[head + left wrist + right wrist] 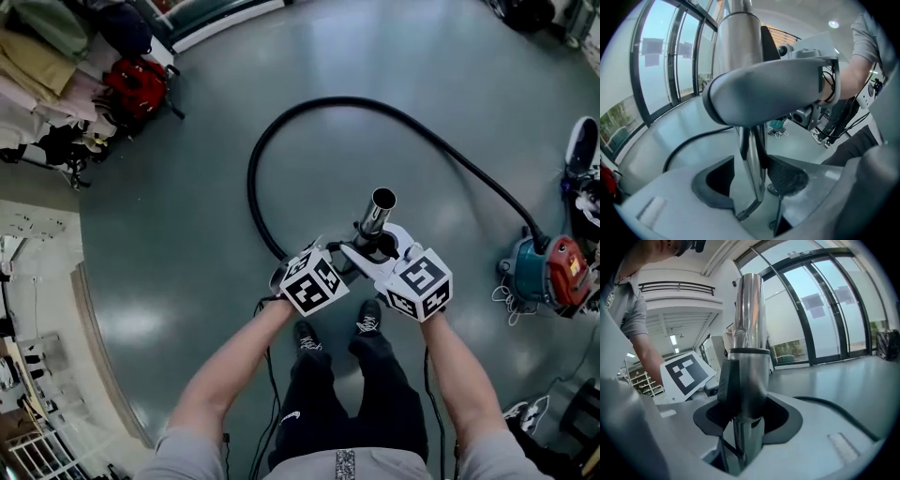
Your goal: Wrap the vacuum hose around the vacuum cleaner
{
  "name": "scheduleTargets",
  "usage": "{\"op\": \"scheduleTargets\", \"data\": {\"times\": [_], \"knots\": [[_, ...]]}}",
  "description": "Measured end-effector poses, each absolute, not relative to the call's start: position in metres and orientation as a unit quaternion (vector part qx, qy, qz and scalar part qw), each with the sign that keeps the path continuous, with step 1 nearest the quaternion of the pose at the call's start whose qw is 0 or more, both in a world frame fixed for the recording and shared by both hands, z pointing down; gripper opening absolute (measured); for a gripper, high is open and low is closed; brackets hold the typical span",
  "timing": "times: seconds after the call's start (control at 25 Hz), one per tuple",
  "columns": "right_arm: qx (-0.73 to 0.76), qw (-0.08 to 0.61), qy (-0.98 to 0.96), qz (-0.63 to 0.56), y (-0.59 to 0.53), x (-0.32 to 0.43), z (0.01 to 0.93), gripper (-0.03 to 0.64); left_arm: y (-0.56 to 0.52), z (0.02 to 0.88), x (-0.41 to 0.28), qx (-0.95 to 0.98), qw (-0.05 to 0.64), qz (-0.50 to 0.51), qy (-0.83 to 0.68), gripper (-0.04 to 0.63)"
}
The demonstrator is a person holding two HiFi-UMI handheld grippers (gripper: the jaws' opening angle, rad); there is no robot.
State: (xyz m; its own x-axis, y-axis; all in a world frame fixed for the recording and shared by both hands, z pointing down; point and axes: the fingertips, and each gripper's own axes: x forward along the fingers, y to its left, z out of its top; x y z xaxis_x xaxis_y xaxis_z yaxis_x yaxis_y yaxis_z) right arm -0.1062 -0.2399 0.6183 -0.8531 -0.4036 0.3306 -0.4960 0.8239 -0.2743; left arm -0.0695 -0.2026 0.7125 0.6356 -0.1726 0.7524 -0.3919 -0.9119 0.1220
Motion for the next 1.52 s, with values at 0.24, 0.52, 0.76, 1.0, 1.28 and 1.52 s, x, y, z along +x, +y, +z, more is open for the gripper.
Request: {"op": "scheduleTargets", "data": {"times": [0.24, 0.52, 0.76, 1.0, 1.28, 1.52], "knots": [[0.193, 0.151, -0.96, 0.137, -0.234, -0.106, 0.519, 0.193, -0.189, 0.631, -0.089, 0.883, 0.052, 0.442, -0.149, 0.213], [0.156, 0.159, -0.966, 0.128, -0.235, -0.108, 0.413, 0.193, -0.172, 0.537, -0.084, 0.885, -0.025, 0.447, -0.128, 0.213], [0.156, 0.169, -0.963, 0.142, -0.248, -0.102, 0.353, 0.193, -0.155, 0.472, -0.064, 0.866, -0.155, 0.465, -0.098, 0.213], [0.145, 0.173, -0.965, 0.135, -0.265, -0.108, 0.292, 0.193, -0.168, 0.422, -0.055, 0.881, -0.126, 0.441, -0.121, 0.213], [0.142, 0.134, -0.973, 0.122, -0.275, -0.113, 0.232, 0.193, -0.2, 0.383, -0.055, 0.903, -0.024, 0.379, -0.201, 0.218], [0.127, 0.12, -0.979, 0.109, -0.27, -0.127, 0.215, 0.193, -0.229, 0.363, -0.058, 0.907, 0.017, 0.335, -0.256, 0.23]]}}
